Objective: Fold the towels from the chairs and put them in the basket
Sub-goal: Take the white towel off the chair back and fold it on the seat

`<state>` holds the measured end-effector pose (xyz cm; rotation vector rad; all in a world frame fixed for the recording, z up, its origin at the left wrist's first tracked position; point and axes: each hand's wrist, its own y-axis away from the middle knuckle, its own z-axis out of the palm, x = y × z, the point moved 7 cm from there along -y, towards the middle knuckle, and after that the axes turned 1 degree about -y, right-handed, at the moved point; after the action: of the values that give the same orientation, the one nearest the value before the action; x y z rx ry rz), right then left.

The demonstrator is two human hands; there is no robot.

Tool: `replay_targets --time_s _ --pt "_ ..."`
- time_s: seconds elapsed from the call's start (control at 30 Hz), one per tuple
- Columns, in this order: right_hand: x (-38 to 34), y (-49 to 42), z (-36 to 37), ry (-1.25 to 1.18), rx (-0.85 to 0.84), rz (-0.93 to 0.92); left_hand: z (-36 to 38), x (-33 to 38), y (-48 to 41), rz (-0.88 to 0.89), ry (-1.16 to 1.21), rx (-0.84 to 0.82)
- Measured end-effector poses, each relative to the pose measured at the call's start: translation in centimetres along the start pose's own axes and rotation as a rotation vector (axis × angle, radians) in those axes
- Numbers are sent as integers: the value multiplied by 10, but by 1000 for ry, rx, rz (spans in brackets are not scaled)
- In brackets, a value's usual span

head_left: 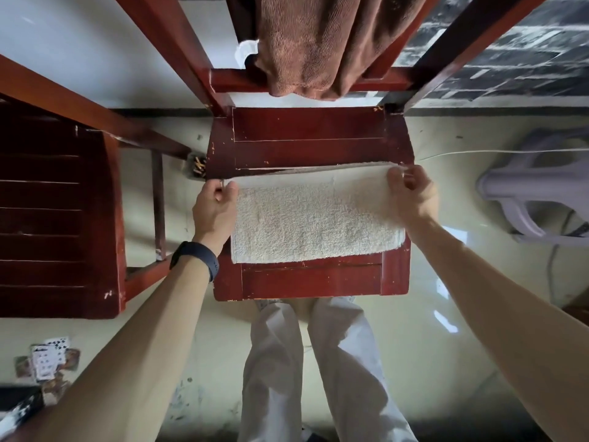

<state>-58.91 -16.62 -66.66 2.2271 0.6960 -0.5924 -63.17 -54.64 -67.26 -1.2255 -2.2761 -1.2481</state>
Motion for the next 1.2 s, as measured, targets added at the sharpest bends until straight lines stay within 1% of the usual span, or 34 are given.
replay_targets --time_s 0.1,0.23,0.37,0.43,0.5,0.57,0.67,0.7,0.77,0.93,1.07,1.2 --pt "-6 -2 3 69 -10 -14 0 4 1 -11 -101 36" --pt "-16 0 4 228 -13 -164 2 9 5 43 -341 84" --pt "-23 2 2 256 -63 -274 1 16 14 124 -433 143" --pt "-26 1 1 265 -111 -290 2 28 21 283 -559 203" --pt "-29 -1 -2 270 -132 -315 13 48 30 481 -670 205" --pt "-33 -1 -6 260 -128 -350 35 73 37 652 -705 125" --pt "-37 2 -9 220 -129 -380 78 107 43 773 -649 -52" --pt "-39 4 -9 212 -133 -402 90 115 43 791 -634 -101" --pt "-42 4 -8 213 -132 -445 106 123 39 791 -638 -144" --pt "-44 -2 -4 277 -109 -477 106 126 19 709 -679 -129" --pt "-39 -5 0 279 -109 -457 104 129 18 768 -805 -154" --pt "-35 -6 2 308 -134 -397 103 123 15 754 -886 -208"
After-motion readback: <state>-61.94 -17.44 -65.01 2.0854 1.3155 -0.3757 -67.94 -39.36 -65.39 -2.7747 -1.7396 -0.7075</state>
